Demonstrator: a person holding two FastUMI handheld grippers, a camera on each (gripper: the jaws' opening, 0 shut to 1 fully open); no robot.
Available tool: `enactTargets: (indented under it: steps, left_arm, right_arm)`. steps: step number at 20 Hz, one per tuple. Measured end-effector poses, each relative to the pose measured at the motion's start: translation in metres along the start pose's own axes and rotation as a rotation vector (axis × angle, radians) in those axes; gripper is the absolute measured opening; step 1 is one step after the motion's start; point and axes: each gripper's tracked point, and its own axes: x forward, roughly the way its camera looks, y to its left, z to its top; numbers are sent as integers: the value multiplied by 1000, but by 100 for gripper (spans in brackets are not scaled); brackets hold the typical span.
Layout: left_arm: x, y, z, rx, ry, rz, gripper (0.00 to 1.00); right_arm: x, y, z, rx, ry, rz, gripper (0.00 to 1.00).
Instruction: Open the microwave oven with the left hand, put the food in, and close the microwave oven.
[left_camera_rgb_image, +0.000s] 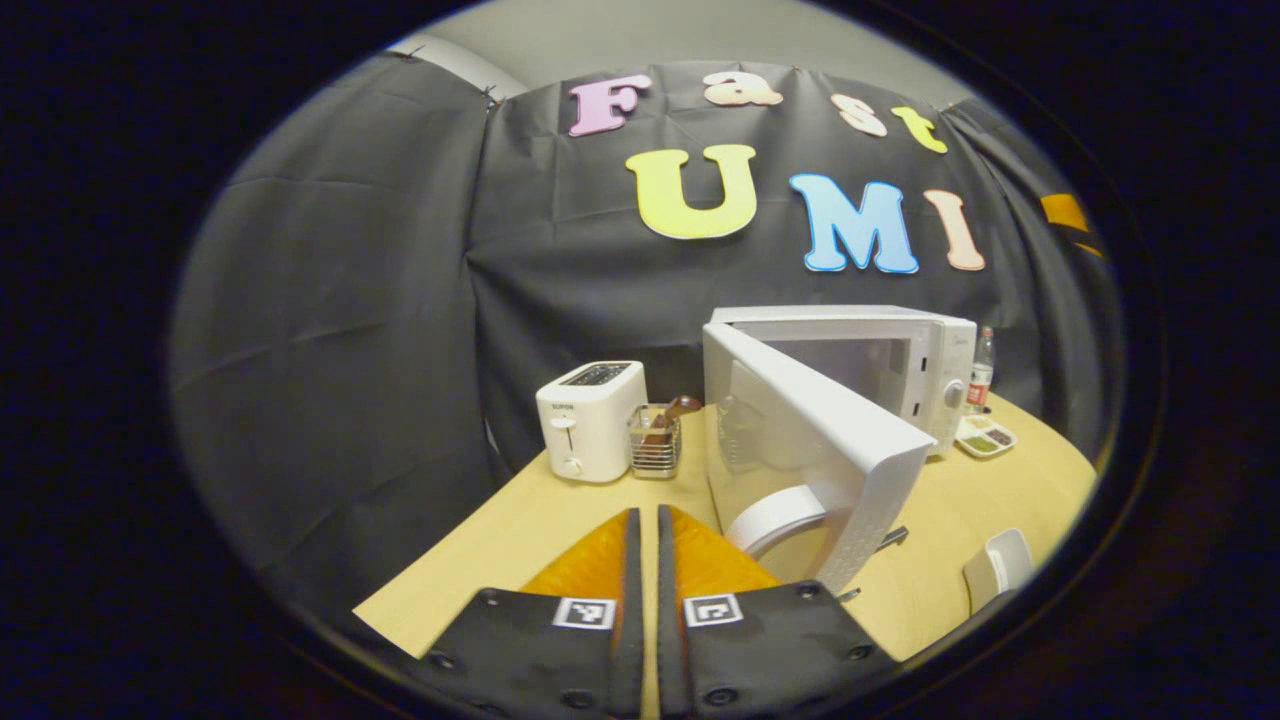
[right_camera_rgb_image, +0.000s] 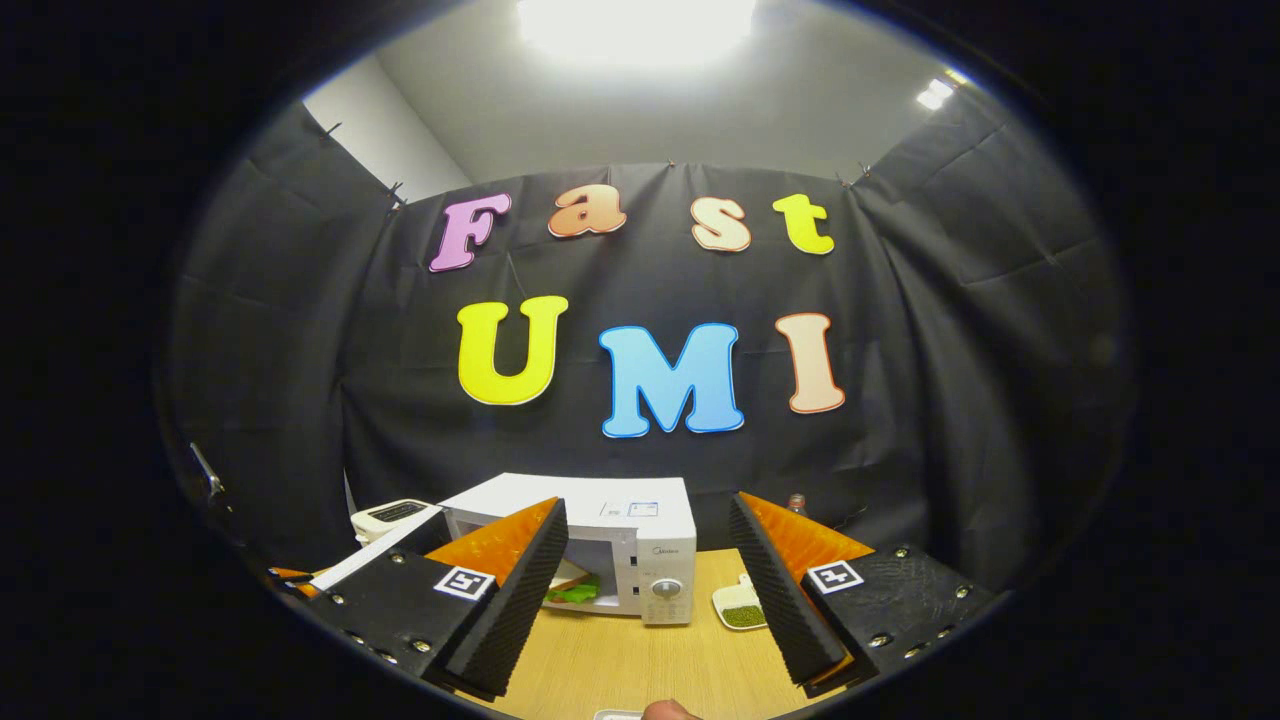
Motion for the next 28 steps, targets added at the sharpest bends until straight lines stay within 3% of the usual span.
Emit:
enactTargets:
  steps: [2,4,13,20,28]
  left_arm:
    - [-1,-5,-7,3,6,29,8]
    - [-3,-15,-5,-10,5,23,7]
    - [-4,-75,9,29,-11,-19,10]
    - [14,-145,19,54,-3,-155,10]
    - [48,-215,38,97,-18,-346,7]
  right_arm:
    - [-9,-12,1,-11,0,-3,98]
    - [-17,-26,4,-17,-6,-7,98]
    - [-50,-78,2,-14,-11,-20,98]
    - [-50,-101,2,3,0,-83,97]
    - [-37,-99,2,0,5,-147,98]
